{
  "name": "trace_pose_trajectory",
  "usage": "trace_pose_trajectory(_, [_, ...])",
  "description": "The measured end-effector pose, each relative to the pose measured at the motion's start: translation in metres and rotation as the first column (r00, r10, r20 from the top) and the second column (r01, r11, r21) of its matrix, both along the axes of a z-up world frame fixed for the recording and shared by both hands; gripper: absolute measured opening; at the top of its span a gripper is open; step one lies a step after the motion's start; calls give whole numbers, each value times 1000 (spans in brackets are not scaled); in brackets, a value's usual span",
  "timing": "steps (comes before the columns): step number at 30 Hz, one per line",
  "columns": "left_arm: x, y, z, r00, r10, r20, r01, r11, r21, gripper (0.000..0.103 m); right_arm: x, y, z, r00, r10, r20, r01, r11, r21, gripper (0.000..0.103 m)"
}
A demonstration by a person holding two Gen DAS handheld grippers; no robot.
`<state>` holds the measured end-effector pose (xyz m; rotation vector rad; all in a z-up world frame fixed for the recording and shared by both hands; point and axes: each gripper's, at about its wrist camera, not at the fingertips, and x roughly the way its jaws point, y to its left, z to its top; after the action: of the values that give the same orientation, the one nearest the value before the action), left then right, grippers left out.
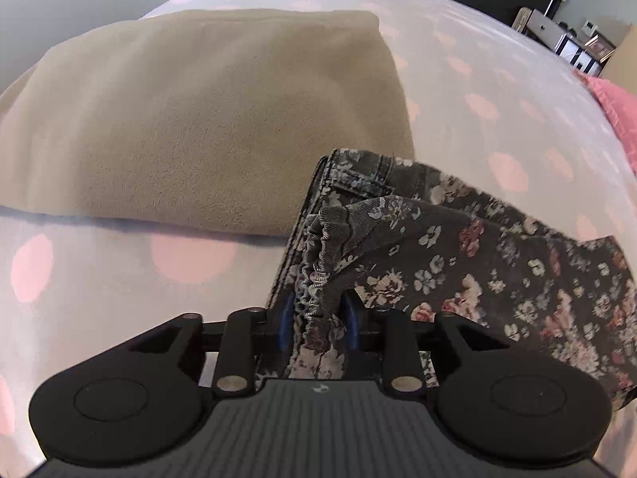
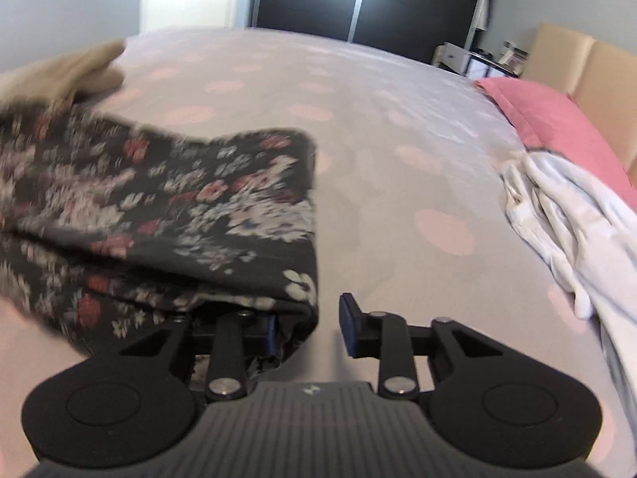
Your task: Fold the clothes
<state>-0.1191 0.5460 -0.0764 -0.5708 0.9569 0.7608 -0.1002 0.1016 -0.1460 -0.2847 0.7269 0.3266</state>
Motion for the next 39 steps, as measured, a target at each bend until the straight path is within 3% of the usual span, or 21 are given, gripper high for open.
trace_pose_trajectory(5, [-2,6,-10,1000,21,-11,-21,1000,-14,22,7,-26,-13,991,-37,-126,50,994,96,31])
trace_pose_trajectory(7, [-1,5,-11,1000,13,-18,-13,1000,-6,22,6,-32,-13,991,-22,-130,37,993,115,31])
trace_pose_trajectory(11, [1,4,-11,999,-5,-33,6,1000,20,22,5,-40,-4,985,7,-172,16,991,134,31])
trace_pose_trajectory(18, [3,4,-12,999,-8,-42,10,999,32,23,-1,-67,24,941,-63,-331,133,972,195,33])
trace_pose_trajectory(23, [5,3,-11,999,1,-42,0,999,34,23,14,-69,55,965,-89,-245,156,950,269,33])
trace_pose_trajectory(25, [4,2,-10,999,-1,-38,2,999,33,23,26,-67,64,973,-97,-210,158,942,296,25])
trace_pose_trajectory(27, [3,2,-9,1000,-3,-27,4,999,31,23,40,-57,67,975,-71,-208,137,937,322,22])
trace_pose_trajectory(35, [-1,3,-5,999,-30,17,29,999,32,23,74,-12,49,980,4,-201,59,950,306,22])
trace_pose_trajectory(39, [-2,6,-4,999,-28,24,27,999,31,20,88,-7,48,976,15,-215,68,925,373,22])
